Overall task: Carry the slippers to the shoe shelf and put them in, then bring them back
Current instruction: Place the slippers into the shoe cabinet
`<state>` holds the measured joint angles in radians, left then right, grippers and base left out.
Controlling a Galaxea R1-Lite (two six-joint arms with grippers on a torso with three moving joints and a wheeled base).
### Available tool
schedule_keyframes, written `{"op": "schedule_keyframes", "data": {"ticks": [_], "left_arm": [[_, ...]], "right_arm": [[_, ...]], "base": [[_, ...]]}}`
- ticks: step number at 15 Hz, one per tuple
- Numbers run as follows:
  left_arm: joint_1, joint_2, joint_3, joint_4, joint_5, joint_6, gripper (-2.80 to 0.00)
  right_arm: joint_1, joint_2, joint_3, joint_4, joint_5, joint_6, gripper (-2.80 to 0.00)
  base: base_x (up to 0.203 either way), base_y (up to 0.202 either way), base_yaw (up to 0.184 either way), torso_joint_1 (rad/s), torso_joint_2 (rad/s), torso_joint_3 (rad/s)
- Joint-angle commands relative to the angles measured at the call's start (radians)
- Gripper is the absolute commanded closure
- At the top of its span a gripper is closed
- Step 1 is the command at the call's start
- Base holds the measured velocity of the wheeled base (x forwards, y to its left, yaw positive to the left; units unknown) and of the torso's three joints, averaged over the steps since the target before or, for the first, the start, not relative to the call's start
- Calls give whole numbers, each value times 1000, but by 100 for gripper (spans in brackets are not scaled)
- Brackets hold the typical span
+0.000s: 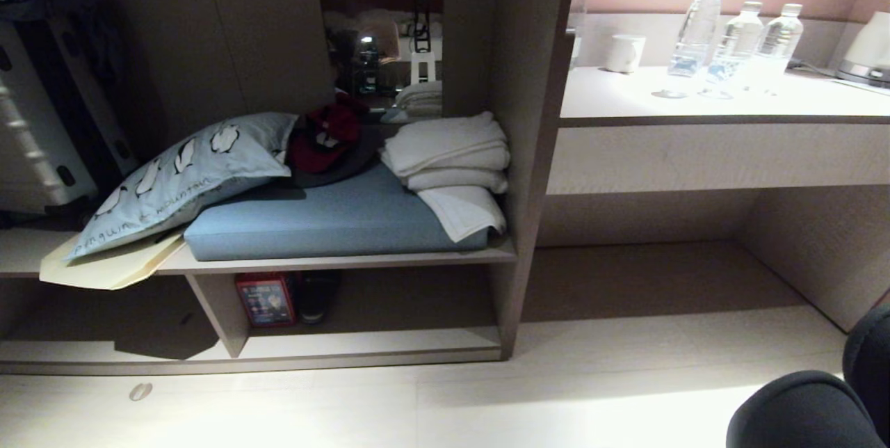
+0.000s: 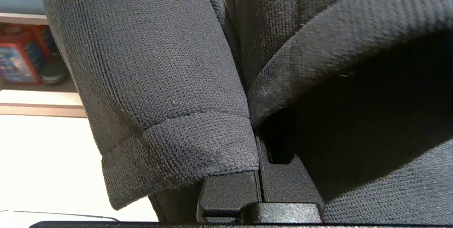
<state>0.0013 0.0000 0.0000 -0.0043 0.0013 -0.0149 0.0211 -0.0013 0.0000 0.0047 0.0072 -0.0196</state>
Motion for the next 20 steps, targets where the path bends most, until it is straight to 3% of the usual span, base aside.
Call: {"op": "schedule_keyframes", "data": {"ticks": [1, 20], "left_arm": [[0, 0, 0, 0, 0, 0, 0], [0, 0, 0, 0, 0, 0, 0]], "right_arm": [[0, 1, 0, -1, 0, 0, 0], [0, 1, 0, 0, 0, 0, 0]], "base": [[0, 195, -5, 2, 2, -1], [0, 195, -2, 2, 2, 3]]}}
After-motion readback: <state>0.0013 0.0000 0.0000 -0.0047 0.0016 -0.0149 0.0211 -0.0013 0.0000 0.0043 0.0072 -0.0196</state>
